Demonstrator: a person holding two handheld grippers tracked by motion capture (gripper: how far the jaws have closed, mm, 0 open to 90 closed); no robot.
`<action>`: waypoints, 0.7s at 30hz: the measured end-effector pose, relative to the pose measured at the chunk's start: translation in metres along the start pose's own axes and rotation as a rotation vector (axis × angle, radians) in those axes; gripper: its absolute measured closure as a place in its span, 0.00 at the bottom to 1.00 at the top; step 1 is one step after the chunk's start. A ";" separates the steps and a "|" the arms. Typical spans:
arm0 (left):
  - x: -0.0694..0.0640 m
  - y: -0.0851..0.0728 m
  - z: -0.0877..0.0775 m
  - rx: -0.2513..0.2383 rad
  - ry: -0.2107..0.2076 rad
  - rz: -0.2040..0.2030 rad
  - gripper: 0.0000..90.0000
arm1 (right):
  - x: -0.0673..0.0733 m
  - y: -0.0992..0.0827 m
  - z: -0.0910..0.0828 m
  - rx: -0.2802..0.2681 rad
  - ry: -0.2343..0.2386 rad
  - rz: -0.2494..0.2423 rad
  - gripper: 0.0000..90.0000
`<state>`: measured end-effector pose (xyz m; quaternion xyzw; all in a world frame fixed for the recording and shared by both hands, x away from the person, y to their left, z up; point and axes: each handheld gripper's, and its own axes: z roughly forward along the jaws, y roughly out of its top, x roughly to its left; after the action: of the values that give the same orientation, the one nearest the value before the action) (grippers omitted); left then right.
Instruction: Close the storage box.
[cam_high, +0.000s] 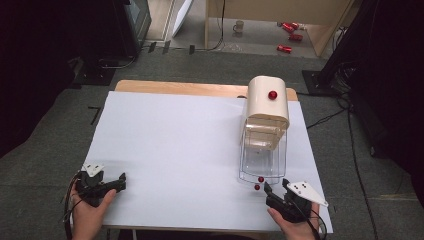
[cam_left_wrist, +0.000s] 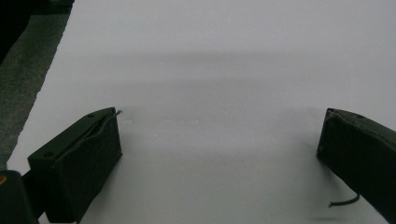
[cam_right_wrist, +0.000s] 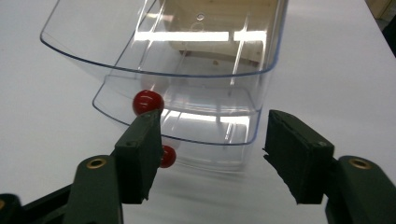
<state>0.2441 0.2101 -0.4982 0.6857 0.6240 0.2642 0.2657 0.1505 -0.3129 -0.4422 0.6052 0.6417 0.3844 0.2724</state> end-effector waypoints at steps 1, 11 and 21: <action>0.000 0.000 0.000 0.000 0.000 0.000 0.00 | 0.001 0.000 0.000 -0.006 -0.004 -0.002 0.47; 0.000 0.000 0.000 0.000 0.000 0.000 0.00 | 0.011 -0.001 0.001 -0.016 0.024 -0.002 0.58; 0.000 0.000 0.000 0.000 0.000 0.000 0.00 | 0.020 -0.003 0.008 -0.013 0.046 0.005 0.67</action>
<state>0.2441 0.2101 -0.4982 0.6858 0.6240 0.2643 0.2654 0.1526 -0.2918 -0.4466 0.5961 0.6436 0.4031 0.2607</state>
